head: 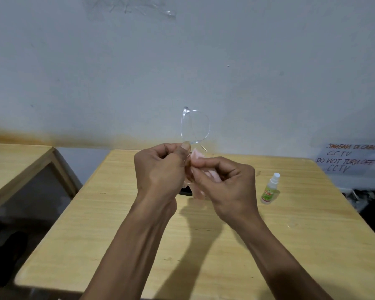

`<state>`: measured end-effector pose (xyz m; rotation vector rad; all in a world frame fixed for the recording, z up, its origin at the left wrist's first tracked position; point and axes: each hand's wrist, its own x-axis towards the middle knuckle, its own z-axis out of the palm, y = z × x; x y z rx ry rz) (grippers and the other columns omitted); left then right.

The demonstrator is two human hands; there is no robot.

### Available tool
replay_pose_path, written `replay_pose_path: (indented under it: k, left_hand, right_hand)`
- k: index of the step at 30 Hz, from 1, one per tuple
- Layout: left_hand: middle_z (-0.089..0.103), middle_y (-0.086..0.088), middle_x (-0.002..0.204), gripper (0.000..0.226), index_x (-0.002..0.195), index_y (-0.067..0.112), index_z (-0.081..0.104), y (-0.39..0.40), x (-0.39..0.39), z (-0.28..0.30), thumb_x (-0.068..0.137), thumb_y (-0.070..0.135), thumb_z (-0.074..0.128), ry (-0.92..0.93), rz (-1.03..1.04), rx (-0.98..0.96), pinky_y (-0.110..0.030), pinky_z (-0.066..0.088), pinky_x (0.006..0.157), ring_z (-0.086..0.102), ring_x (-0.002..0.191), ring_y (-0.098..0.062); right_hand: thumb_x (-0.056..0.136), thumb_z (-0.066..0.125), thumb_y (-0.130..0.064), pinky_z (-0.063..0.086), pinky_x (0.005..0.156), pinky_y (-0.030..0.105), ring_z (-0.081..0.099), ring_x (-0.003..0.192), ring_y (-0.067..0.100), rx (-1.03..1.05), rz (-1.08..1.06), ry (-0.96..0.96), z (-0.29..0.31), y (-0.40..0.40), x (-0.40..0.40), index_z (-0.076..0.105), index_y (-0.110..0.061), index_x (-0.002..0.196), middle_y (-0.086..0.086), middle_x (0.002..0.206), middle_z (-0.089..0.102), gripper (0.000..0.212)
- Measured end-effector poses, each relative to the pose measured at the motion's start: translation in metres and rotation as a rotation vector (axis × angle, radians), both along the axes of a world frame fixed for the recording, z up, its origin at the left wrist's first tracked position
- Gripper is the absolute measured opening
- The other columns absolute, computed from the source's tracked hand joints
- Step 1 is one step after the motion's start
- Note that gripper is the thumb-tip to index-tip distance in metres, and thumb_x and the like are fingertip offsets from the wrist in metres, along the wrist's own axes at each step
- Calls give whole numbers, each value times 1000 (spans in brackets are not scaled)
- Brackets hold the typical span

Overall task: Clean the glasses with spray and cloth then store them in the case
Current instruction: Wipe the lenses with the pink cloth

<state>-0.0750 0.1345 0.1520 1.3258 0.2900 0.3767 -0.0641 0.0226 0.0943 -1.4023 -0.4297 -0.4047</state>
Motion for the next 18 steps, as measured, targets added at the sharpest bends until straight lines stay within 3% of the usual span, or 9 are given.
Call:
replay_pose_path:
  k: [5,8,12,14,16,18]
  left_hand:
    - [68,-5,74,20,66,8,66,11,4,1,83,11,76,7,21,43,-7,47,49,65,62,-6]
    - [68,-1,66,20,66,7,66,5,2,3,84,7,74,-11,22,29,-7,44,44,62,49,2]
    - [65,5,51,24,62,8,65,0,0,6,84,5,73,-23,25,19,-12,48,46,61,45,-2]
    - [66,0,60,20,66,6,66,2,-1,7,85,3,72,-13,32,11,-10,46,44,61,44,1]
    - [66,-4,68,15,72,3,65,3,-2,8,86,1,70,-2,34,-13,-8,44,40,60,41,4]
    - [66,-4,70,14,73,2,65,3,-3,10,86,1,69,2,35,-24,-8,42,38,59,39,4]
  right_hand:
    - [80,80,-2,54,70,14,73,72,0,-59,-78,-81,-6,-6,-3,79,-19,90,-13,80,79,20]
    - [81,80,-3,53,74,14,72,79,-3,-95,-149,-146,-4,-5,3,78,-14,101,-19,83,77,22]
    - [84,77,-3,47,68,14,63,69,-2,-212,-193,-316,-7,1,8,73,-14,111,-30,75,68,29]
    - [86,78,-8,50,63,23,65,68,5,-248,-225,-371,-12,-1,11,74,-14,111,-22,82,73,26]
    - [87,76,-13,52,59,36,65,62,22,-297,-262,-410,-17,-3,12,77,-13,107,-1,78,77,20]
    - [89,75,-14,50,58,39,60,59,28,-360,-309,-455,-20,-4,15,78,-13,106,5,74,75,18]
